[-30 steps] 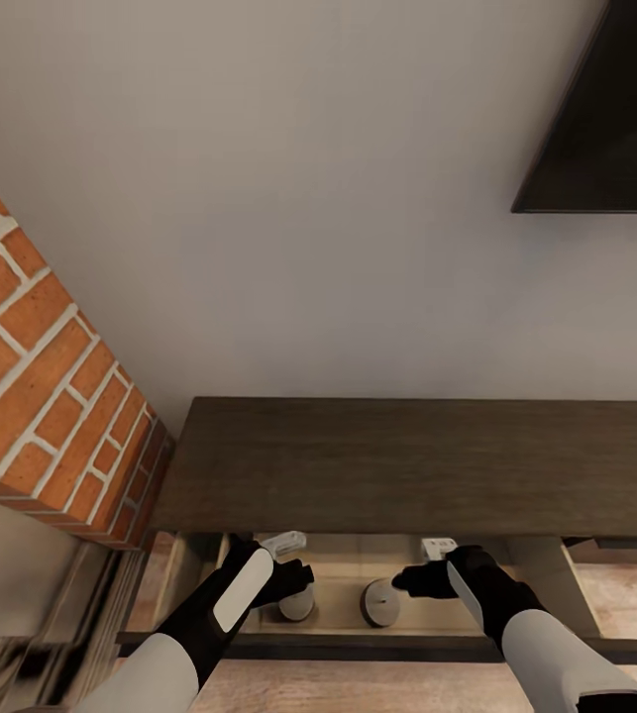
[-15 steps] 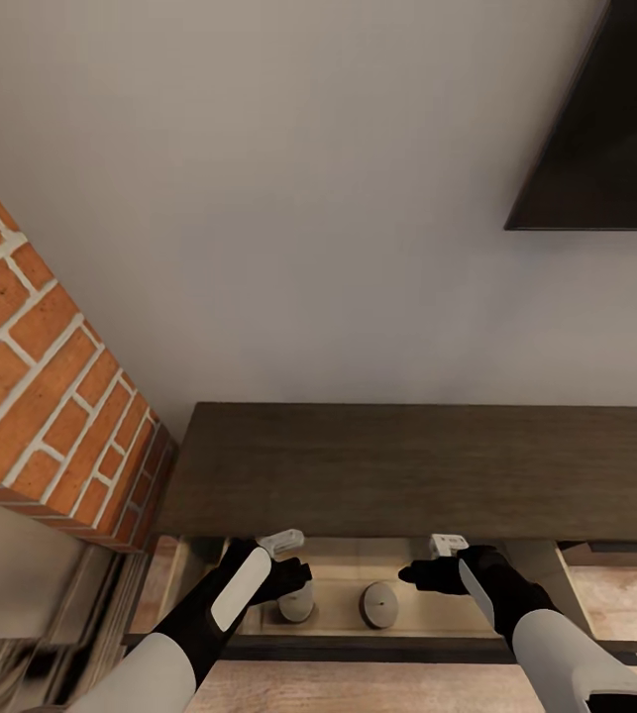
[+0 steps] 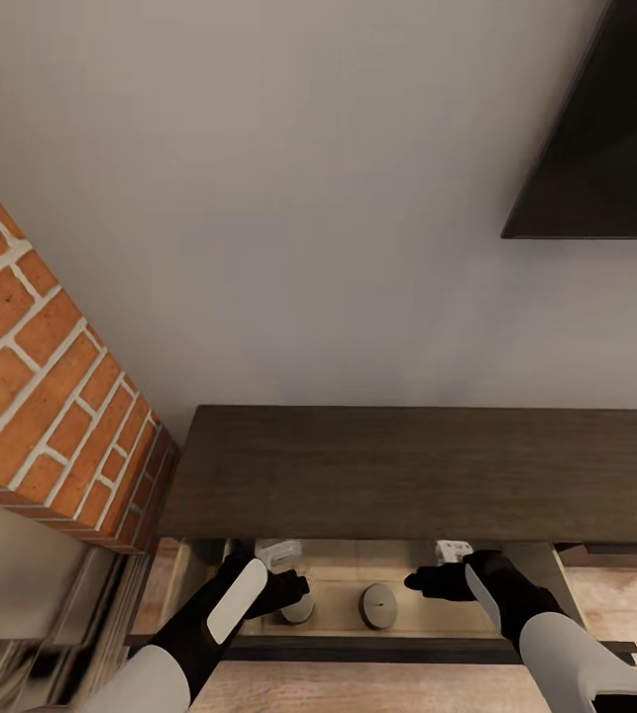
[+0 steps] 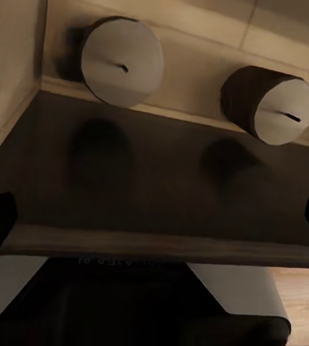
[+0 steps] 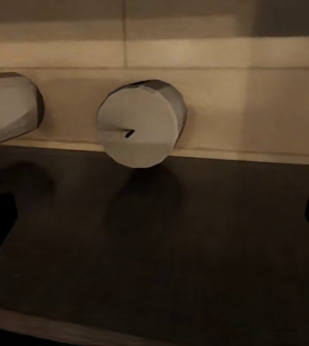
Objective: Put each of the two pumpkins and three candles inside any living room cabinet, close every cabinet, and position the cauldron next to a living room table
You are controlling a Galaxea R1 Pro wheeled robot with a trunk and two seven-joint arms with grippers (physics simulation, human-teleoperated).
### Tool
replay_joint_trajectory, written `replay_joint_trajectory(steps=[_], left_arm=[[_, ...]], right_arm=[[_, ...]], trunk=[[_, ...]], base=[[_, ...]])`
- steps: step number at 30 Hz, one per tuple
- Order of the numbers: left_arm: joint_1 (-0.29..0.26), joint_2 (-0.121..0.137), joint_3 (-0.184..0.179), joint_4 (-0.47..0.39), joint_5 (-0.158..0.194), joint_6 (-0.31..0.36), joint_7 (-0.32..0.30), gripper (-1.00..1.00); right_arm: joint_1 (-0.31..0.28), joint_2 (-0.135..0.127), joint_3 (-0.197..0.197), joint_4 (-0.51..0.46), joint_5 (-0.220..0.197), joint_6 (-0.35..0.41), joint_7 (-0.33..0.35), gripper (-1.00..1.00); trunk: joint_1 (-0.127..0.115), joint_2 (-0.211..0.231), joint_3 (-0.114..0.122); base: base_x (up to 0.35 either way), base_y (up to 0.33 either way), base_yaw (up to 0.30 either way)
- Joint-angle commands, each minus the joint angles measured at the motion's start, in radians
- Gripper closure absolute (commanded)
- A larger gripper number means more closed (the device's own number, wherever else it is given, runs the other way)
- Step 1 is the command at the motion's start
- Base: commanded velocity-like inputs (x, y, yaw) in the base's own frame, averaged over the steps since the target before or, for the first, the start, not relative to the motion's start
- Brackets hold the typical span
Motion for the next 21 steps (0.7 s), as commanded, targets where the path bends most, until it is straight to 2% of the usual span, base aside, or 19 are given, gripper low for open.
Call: replay_joint_trajectory(steps=[1,7,18,21], left_arm=[[0.002,0.000,0.000,0.006,-0.006,-0.006,0.006,-1.00],[0.003,0.001,0.000,0.040,-0.009,-0.008,0.010,-1.00],[0.003,0.001,0.000,0.053,-0.010,-0.004,0.013,-1.00],[0.020,0.018,-0.017,0.036,0.007,0.013,0.003,-1.00]], right_arm=[[0.000,0.001,0.006,0.001,0.001,-0.006,-0.006,-1.00],[0.000,0.002,0.014,0.000,0.004,-0.012,-0.039,-1.00],[0.000,0.000,0.014,-0.004,0.003,-0.011,-0.041,-1.00],[0.000,-0.018,-0.003,-0.001,-0.013,0.006,-0.024,-1.00]], trunk=[[0.000,0.000,0.000],[0.000,0.000,0.000],[0.000,0.000,0.000],[0.000,0.000,0.000]], base=[[0.000,0.000,0.000],[0.009,0.000,0.000],[0.202,0.000,0.000],[0.000,0.000,0.000]])
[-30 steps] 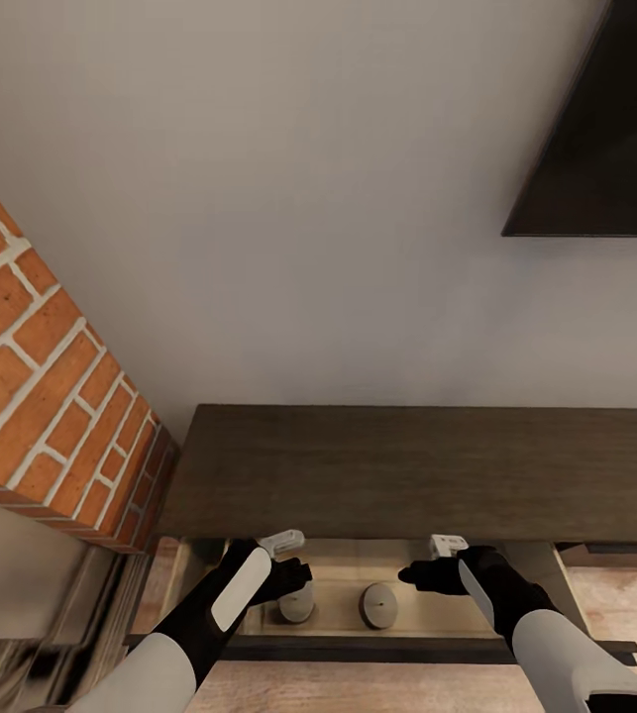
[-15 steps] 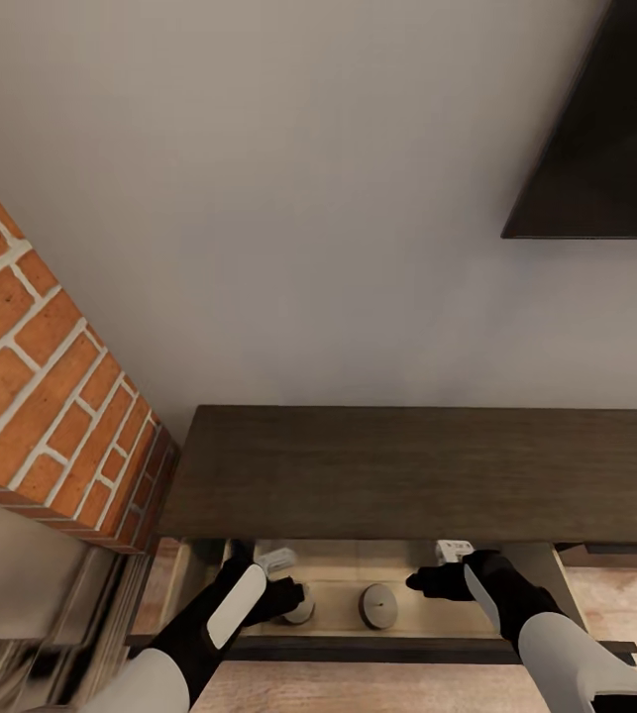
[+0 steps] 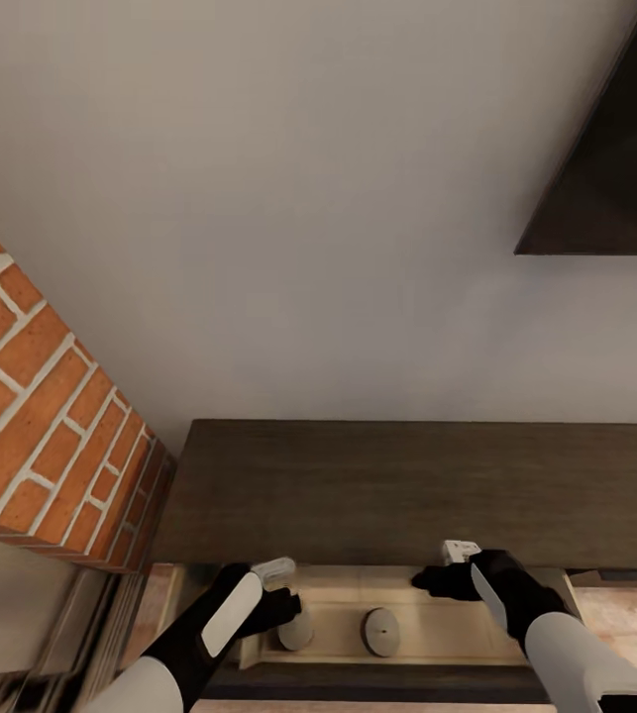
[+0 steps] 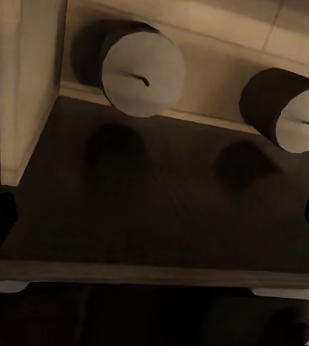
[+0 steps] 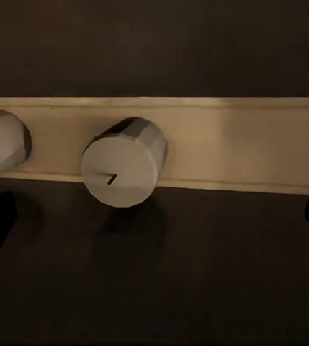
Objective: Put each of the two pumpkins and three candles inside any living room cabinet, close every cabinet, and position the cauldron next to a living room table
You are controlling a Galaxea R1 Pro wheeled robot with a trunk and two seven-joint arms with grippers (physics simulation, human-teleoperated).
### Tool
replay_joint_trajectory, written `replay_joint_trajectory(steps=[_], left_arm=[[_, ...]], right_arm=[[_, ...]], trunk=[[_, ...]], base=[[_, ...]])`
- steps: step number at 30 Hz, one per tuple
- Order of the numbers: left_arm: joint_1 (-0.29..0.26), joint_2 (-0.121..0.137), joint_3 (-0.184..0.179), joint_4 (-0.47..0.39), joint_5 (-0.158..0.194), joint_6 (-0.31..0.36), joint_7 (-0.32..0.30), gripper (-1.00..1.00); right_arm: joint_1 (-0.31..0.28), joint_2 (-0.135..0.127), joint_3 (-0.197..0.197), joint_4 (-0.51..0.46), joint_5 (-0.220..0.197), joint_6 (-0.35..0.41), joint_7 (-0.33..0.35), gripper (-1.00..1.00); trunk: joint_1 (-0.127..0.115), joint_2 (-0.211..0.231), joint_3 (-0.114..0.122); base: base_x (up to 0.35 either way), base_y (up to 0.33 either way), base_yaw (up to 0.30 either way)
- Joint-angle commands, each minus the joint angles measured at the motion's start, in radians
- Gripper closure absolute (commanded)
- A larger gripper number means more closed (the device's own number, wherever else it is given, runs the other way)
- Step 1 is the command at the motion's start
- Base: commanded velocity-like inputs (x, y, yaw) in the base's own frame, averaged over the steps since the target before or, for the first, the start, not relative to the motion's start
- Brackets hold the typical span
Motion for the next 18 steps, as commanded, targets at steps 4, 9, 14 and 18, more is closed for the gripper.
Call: replay_joint_trajectory(steps=[4,9,14,18], left_arm=[[0.021,0.012,0.012,0.000,-0.001,-0.011,0.013,-1.00],[0.032,0.013,0.031,0.029,-0.026,-0.034,0.016,-1.00],[0.033,0.013,0.032,0.057,-0.027,-0.035,0.017,-1.00],[0.033,0.013,0.032,0.079,-0.028,-0.035,0.019,-1.00]], right_arm=[[0.004,0.000,0.008,0.015,0.011,0.000,0.012,-1.00],[0.009,0.028,0.037,0.018,0.028,-0.028,-0.016,-1.00],[0.009,0.045,0.046,0.019,0.029,-0.035,-0.044,-1.00],[0.009,0.045,0.046,0.019,0.029,-0.033,-0.046,-1.00]], trunk=[[0.000,0.000,0.000],[0.000,0.000,0.000],[-0.012,0.021,0.009],[-0.027,0.049,0.022]], base=[[0.000,0.000,0.000],[0.000,0.000,0.000],[0.000,0.000,0.000],[0.000,0.000,0.000]])
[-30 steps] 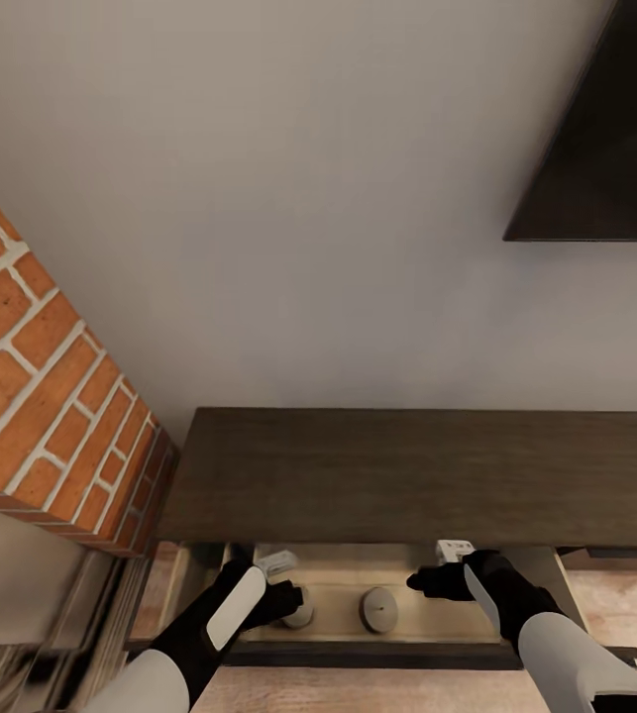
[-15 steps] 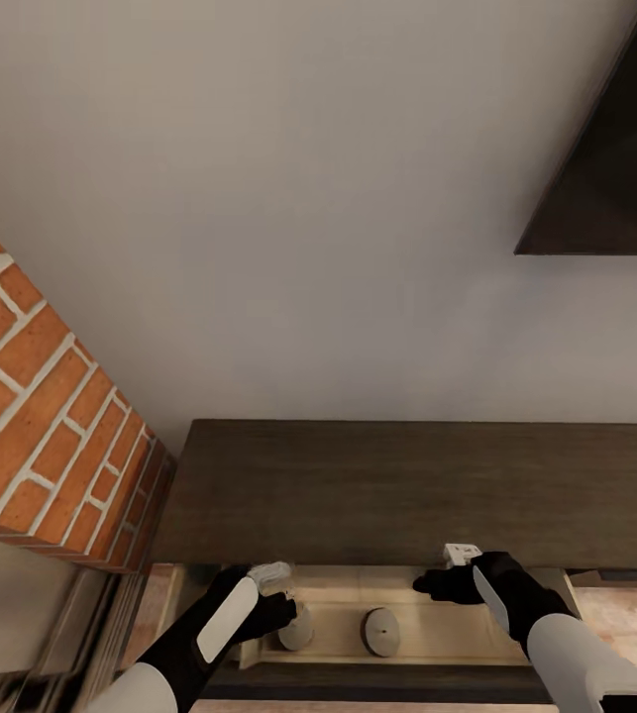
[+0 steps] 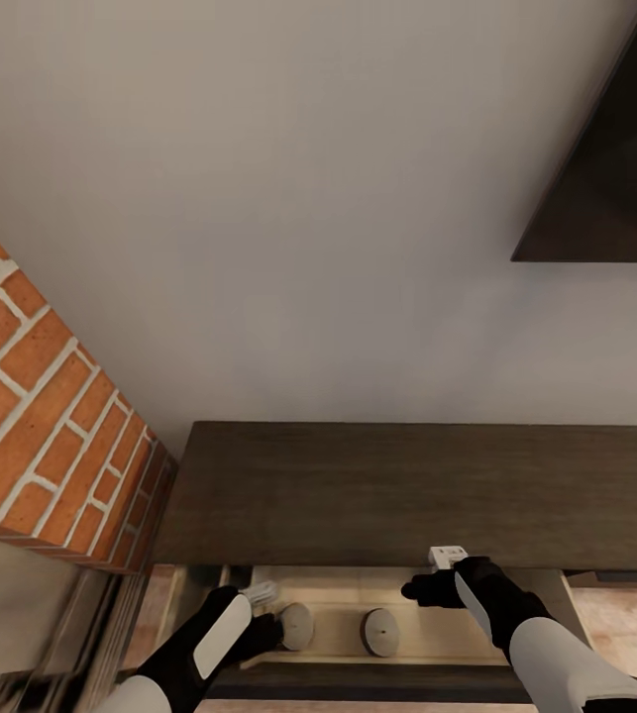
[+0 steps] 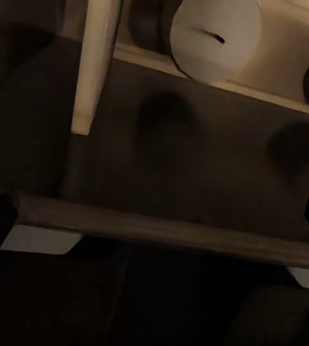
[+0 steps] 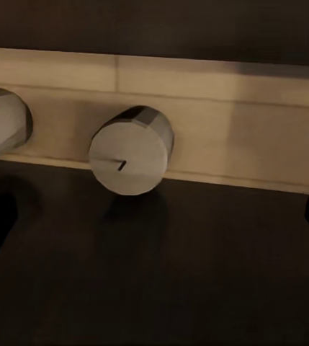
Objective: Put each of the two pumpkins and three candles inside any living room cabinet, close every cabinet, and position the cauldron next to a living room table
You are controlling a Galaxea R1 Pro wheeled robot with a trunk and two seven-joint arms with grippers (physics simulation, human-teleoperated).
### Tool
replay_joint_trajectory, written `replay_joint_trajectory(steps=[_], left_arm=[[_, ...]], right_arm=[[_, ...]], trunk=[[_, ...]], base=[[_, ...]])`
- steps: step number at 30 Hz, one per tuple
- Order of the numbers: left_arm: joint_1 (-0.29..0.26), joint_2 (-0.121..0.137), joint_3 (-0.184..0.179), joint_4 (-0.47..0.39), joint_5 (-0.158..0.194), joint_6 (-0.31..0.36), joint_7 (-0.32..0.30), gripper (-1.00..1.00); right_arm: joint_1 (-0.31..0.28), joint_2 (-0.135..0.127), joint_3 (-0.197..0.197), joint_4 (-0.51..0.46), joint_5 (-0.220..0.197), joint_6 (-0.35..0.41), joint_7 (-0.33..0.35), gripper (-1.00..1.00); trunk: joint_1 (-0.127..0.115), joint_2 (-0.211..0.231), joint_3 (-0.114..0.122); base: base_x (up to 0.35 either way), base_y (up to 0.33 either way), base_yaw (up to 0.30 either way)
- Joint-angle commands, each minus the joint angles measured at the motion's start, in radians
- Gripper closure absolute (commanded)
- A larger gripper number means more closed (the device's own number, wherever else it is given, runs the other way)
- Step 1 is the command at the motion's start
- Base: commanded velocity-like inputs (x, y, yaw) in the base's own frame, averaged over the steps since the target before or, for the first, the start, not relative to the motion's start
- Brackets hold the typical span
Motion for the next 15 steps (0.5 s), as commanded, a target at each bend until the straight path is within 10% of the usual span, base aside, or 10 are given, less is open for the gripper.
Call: replay_joint_trajectory(steps=[1,15], left_arm=[[0.000,0.000,0.000,0.006,0.000,0.000,0.000,-1.00],[0.000,-0.002,-0.003,0.124,-0.001,-0.063,-0.003,-1.00]], right_arm=[[0.000,0.000,0.000,0.000,0.000,0.000,0.000,-1.00],[0.000,0.000,0.000,0.004,-0.003,0.003,-0.001,-1.00]], trunk=[[-0.004,0.007,0.003],[-0.058,0.105,0.047]], base=[[0.000,0.000,0.000],[0.000,0.000,0.078]])
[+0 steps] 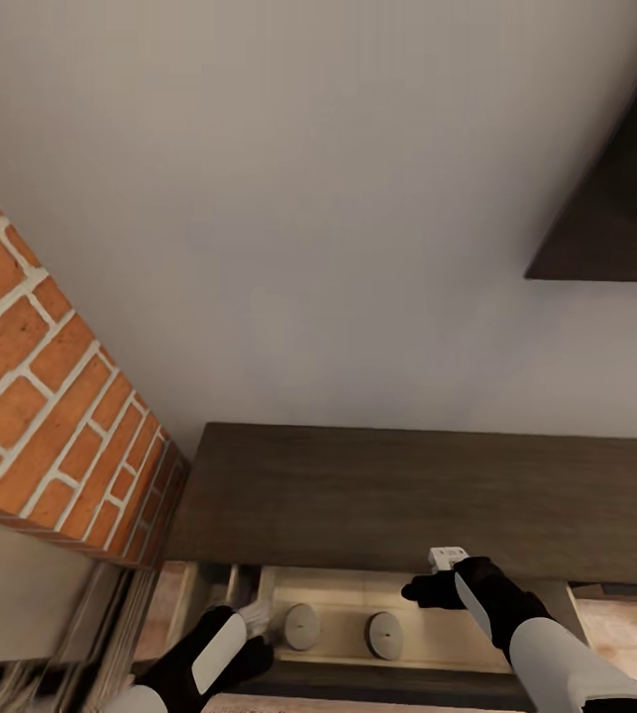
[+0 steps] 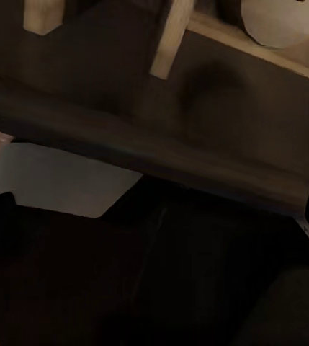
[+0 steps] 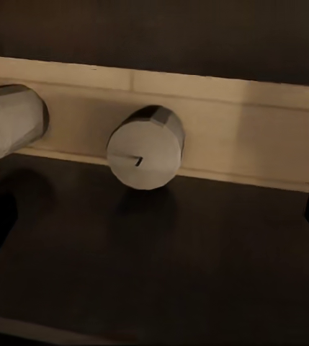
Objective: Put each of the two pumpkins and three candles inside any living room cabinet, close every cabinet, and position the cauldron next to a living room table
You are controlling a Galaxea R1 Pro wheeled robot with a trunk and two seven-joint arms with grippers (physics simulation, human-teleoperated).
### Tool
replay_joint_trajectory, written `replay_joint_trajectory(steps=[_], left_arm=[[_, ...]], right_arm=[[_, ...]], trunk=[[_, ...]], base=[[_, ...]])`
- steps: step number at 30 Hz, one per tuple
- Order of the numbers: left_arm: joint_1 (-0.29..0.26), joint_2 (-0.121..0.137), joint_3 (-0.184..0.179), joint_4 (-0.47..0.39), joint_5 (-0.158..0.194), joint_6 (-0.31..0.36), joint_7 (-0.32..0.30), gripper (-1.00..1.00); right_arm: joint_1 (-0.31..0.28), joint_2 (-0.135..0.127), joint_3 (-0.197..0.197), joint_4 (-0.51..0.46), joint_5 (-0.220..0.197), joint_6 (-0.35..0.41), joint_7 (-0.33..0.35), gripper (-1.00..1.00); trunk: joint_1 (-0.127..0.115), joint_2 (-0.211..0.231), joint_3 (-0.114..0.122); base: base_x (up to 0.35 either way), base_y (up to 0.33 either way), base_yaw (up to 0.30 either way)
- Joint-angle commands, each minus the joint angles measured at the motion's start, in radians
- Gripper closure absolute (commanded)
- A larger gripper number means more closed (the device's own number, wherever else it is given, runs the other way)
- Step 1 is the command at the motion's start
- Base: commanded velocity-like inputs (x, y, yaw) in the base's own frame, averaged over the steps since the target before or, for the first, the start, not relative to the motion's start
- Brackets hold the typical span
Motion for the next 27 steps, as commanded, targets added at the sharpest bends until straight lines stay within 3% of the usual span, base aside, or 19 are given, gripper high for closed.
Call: replay_joint_trajectory(steps=[1,11,17,20,22,25,27], left_arm=[[0.000,-0.001,-0.001,0.011,0.000,-0.012,0.000,-1.00],[0.001,-0.004,-0.002,0.064,-0.005,-0.032,-0.002,-1.00],[0.001,-0.003,-0.002,0.103,-0.006,-0.033,-0.002,-1.00],[0.001,0.001,-0.001,0.127,-0.006,-0.040,-0.003,-1.00],[0.001,0.002,-0.002,0.159,-0.006,-0.080,-0.004,-1.00],[0.002,0.001,-0.003,0.230,-0.006,-0.201,-0.007,-1.00],[0.004,0.000,-0.003,0.287,-0.007,-0.249,-0.040,-1.00]], right_arm=[[0.000,0.000,0.000,0.000,0.000,0.000,0.000,-1.00],[0.004,-0.002,-0.001,0.020,0.002,-0.005,-0.001,-1.00],[0.005,-0.004,-0.001,0.111,0.009,-0.013,-0.003,-1.00],[0.006,-0.003,0.000,0.179,0.011,-0.056,-0.005,-1.00],[0.006,-0.003,0.001,0.234,0.013,-0.103,-0.007,-1.00],[0.014,-0.005,0.002,0.319,0.012,-0.189,-0.032,-1.00],[0.047,-0.006,0.002,0.351,0.014,-0.254,-0.068,-1.00]], trunk=[[-0.004,0.007,0.003],[-0.042,0.077,0.035],[-0.065,0.119,0.053],[-0.077,0.140,0.063],[-0.084,0.154,0.069],[-0.096,0.175,0.078],[-0.104,0.189,0.085]], base=[[0.000,0.000,0.274],[0.000,0.000,0.282],[0.000,0.000,0.284],[0.000,0.000,0.284],[0.000,0.000,0.284],[0.000,0.000,0.284],[0.000,0.000,0.284]])
